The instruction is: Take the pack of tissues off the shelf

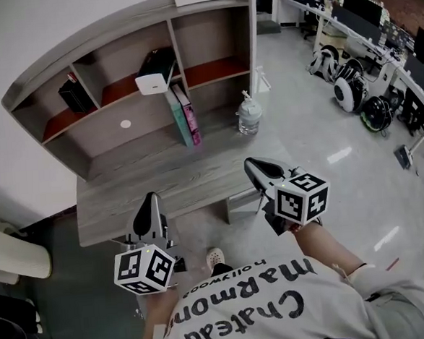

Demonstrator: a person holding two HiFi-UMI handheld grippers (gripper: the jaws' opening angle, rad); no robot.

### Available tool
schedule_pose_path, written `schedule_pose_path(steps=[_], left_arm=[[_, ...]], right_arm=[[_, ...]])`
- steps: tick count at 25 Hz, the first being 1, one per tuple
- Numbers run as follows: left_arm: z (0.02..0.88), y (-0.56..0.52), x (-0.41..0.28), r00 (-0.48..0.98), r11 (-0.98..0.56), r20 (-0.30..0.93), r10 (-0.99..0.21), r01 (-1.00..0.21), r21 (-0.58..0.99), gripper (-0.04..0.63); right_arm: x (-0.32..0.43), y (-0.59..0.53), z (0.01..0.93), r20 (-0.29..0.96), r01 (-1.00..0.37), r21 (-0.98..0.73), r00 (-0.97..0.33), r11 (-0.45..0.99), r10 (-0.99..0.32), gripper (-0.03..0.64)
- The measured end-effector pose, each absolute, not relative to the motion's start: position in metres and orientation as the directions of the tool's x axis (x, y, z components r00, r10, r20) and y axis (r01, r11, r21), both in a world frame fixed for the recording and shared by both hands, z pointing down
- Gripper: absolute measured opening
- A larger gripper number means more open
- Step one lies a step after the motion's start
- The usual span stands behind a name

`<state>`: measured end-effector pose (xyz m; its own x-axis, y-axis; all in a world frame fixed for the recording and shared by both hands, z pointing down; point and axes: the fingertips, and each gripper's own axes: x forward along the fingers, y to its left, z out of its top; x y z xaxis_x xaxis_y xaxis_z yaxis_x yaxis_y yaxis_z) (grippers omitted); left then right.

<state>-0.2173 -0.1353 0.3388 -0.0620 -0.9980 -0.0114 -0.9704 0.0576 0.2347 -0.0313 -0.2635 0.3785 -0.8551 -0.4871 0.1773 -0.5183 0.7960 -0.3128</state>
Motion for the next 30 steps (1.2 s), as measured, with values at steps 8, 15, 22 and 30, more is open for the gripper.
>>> schedule_pose_path(steps=[8, 15, 22, 30], left_arm=[[0.345, -0.177, -0.285, -0.055, 0.058, 0.020, -0.998, -0.969, 0.240, 0.020], [0.353, -0.205, -0.342, -0.059, 0.069, 0.045, -0.997, -0.963, 0.261, 0.020], [0.349, -0.223, -0.388, -0.055, 0.062, 0.033, -0.998, -0.962, 0.265, 0.020], [0.344, -0.241, -0.410, -0.022, 0.025, 0.014, -1.000, -0.962, 0.274, 0.020]], right_arm=[[-0.096, -0.303, 0.386, 0.196, -0.529, -0.362, -0.848, 0.768, -0.492, 0.008], [-0.152, -0.331, 0.392, 0.218, -0.529, -0.381, -0.848, 0.758, -0.483, 0.008], [-0.198, -0.350, 0.386, 0.196, -0.516, -0.437, -0.854, 0.737, -0.481, 0.008], [-0.224, -0.357, 0.383, 0.187, -0.517, -0.462, -0.851, 0.721, -0.490, 0.008]])
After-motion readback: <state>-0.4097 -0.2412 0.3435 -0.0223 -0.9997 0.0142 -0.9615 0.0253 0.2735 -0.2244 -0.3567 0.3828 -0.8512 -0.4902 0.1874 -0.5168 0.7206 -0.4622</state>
